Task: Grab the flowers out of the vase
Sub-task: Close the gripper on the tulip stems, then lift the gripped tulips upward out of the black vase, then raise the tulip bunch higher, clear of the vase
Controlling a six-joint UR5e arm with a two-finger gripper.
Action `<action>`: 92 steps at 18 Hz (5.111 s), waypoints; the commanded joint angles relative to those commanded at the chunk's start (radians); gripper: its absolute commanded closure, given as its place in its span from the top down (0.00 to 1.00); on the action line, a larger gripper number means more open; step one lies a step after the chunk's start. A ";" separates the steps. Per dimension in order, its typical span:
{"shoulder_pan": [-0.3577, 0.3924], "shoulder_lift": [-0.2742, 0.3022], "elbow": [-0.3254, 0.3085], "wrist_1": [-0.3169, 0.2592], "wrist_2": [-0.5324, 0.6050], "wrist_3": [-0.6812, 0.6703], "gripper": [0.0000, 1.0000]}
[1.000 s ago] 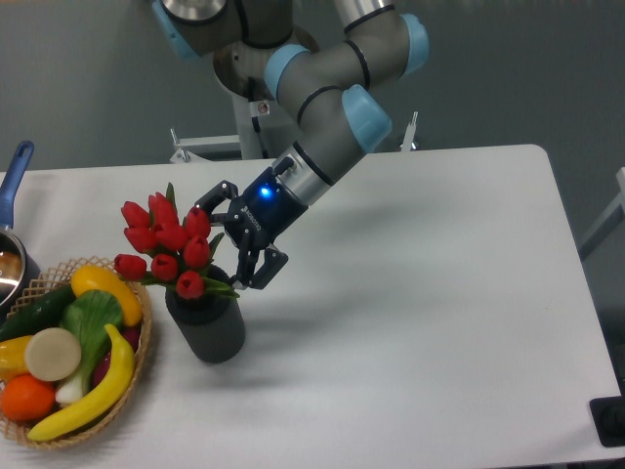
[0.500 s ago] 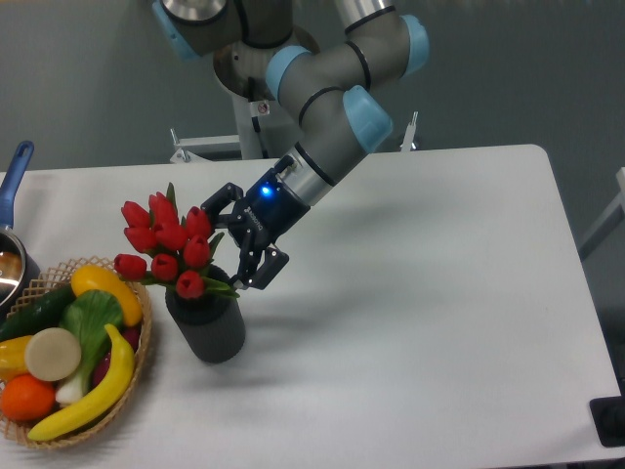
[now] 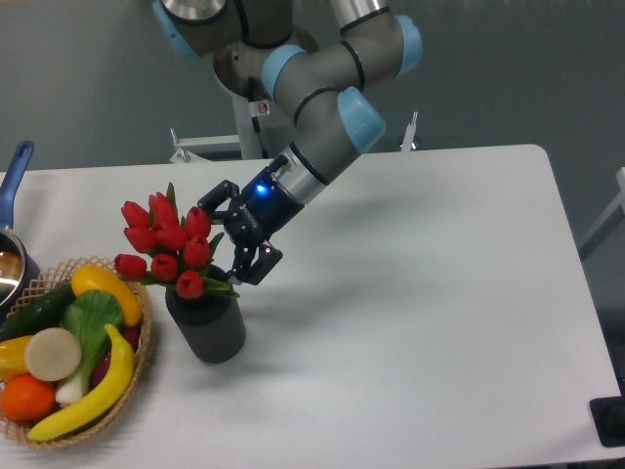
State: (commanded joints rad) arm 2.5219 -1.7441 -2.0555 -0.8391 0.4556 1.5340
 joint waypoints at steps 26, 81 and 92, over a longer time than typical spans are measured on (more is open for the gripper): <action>-0.015 -0.014 0.031 0.017 -0.003 -0.052 0.40; 0.147 0.129 0.153 0.017 -0.342 -0.617 0.32; 0.187 0.126 0.186 0.017 -0.367 -0.646 0.32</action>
State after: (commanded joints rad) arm 2.7090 -1.6183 -1.8699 -0.8222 0.0890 0.8882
